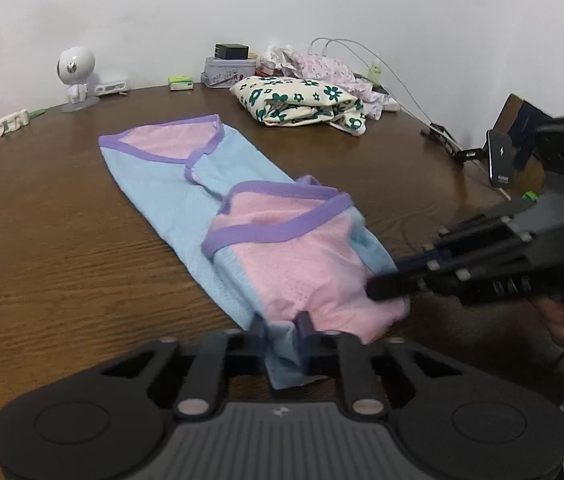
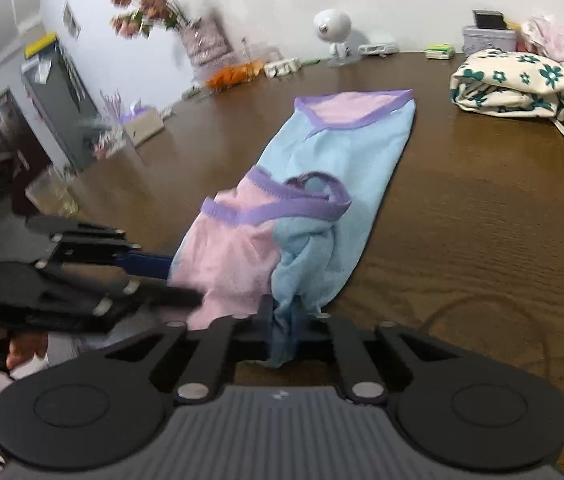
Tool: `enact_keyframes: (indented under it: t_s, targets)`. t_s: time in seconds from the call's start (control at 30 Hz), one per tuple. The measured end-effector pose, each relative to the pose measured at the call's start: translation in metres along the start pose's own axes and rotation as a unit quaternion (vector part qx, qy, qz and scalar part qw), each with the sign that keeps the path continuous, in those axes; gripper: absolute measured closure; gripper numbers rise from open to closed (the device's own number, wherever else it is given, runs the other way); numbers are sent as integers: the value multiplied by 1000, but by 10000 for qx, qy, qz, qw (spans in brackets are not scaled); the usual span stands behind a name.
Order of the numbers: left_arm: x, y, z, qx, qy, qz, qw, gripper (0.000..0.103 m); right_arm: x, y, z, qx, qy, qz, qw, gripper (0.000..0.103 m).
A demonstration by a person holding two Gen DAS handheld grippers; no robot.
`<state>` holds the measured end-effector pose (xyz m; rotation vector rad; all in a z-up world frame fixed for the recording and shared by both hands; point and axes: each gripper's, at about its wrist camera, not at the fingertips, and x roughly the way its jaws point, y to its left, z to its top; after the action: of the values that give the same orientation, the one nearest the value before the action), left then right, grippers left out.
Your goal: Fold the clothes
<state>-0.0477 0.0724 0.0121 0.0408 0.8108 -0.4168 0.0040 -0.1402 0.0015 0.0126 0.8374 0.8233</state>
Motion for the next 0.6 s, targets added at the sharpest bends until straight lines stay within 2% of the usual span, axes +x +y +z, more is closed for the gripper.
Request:
enact_keyframes:
  t_s: [0.1,0.23,0.3,0.33,0.37,0.4,0.43,0.47,0.53,0.6]
  targets:
    - [-10,-1,-10,36,41,-124,9999,95,-11,12,-9,-82,272,-25,9996,99]
    - [-44,-25,-34,566,127,-190,9981,95,-36,40,-38,-70,540,-17,9985,99]
    - [-61,-37,-47,830,170,-222,9962,91,-54,55,-54,-38,631,-50,9980,98]
    - [-70,-43,-52,1030,116,-207,9944,87,-65,62,-56,-139,480,-93,9987,97]
    - [-81,-49,-56,1329,-63,-140,9910,74,-77,68,-56,-299,243,-122,9992,95]
    - [-88,-54,-58,1591,-251,-79,9869,65,-89,73,-56,-457,6,-151,9988,93]
    - [-92,-59,-60,1815,-434,-27,9824,49,-101,79,-56,-616,-231,-180,9977,91]
    - [-95,-64,-63,2038,-618,25,9771,46,-101,80,-54,-663,-293,-178,9972,91]
    - [-99,-74,-69,2480,-911,132,9644,46,-86,76,-50,-630,-216,-142,9977,91]
    - [-92,-81,-82,2929,-903,250,9515,46,-71,72,-47,-596,-139,-105,9981,91]
